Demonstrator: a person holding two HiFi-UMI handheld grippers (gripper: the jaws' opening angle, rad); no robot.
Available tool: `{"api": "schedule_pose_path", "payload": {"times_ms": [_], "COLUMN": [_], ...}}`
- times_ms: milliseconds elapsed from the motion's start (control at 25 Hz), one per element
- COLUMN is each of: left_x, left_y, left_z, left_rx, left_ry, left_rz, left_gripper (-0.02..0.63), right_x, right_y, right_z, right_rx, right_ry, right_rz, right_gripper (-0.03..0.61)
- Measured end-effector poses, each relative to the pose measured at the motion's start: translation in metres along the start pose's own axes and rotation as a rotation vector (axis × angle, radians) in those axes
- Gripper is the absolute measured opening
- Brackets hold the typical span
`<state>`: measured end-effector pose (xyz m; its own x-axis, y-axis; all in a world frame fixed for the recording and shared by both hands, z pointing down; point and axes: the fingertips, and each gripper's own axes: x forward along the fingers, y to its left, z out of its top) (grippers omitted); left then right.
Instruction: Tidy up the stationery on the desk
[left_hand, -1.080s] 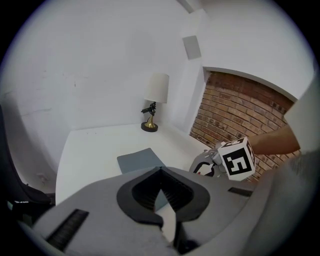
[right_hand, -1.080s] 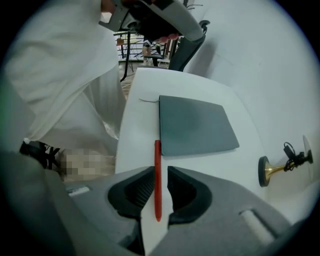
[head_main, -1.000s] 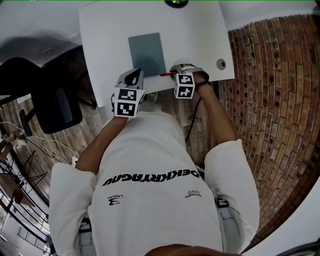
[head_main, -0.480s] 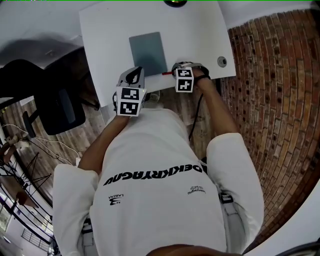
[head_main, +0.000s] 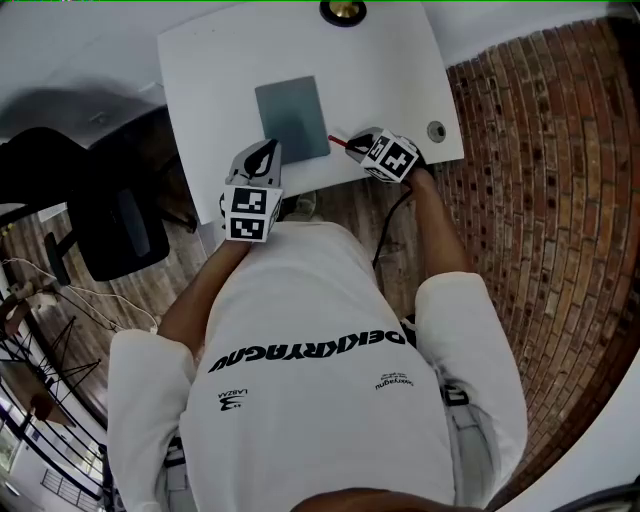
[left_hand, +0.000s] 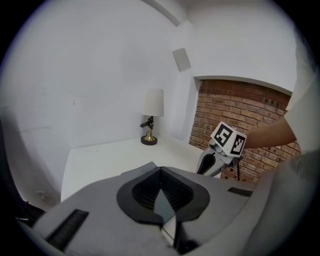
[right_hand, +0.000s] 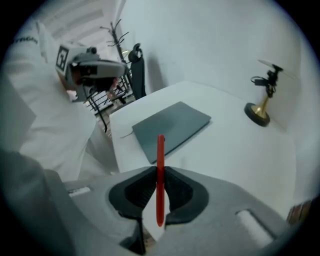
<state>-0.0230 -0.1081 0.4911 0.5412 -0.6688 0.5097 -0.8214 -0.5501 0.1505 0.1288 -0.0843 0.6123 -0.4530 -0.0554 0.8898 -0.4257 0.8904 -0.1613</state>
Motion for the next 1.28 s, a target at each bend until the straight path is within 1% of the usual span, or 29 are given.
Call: {"api": "schedule_pose_path", "payload": {"times_ms": [120,280,400,480,560,760,840,1080,1280], "left_x": [-0.006,-0.015,-0.019,-0.02,-0.022,-0.026,-0.027,-0.028,-0.031], "left_y": [0.0,0.003,0.001,0.003,0.006,0.012,0.015,0.017,0.02], "left_z": [0.001,0.003,0.005,0.004,0.003,0.0,-0.003,-0.005,-0.008], "left_rx": [0.033,0.089,0.126,0.133,0.137,0.131,0.121,0.111,0.1], "left_ry": [-0.018,-0.056,-0.072,-0.073,-0.074,-0.071,-0.065,-0.058,-0.057], "left_rz": [0.0,0.007,0.018,0.028,0.04,0.068,0.077,0.086,0.098], "left_gripper": [-0.002,-0.002,-0.002,-0.002,-0.002,-0.002,-0.002,-0.002,-0.002], "right_x": [-0.003,0.004,0.013,0.02,0.028,0.042,0.046,0.059,0.065], "right_y": [-0.014,-0.042,-0.058,-0.067,-0.076,-0.09,-0.093,-0.099,-0.102], "right_z": [0.011,0.026,0.036,0.04,0.041,0.042,0.044,0.047,0.046], "right_rx": [0.156,0.399,0.57,0.66,0.725,0.864,0.897,0.923,0.917], "right_ry": [-0.056,-0.109,-0.161,-0.182,-0.181,-0.192,-0.193,-0.152,-0.123], "right_rz": [-0.013,-0.08,-0.089,-0.09,-0.094,-0.074,-0.074,-0.086,-0.12], "right_gripper": [0.046,0.046,0.046,0.046,0.046,0.046,0.046,0.048,0.048]}}
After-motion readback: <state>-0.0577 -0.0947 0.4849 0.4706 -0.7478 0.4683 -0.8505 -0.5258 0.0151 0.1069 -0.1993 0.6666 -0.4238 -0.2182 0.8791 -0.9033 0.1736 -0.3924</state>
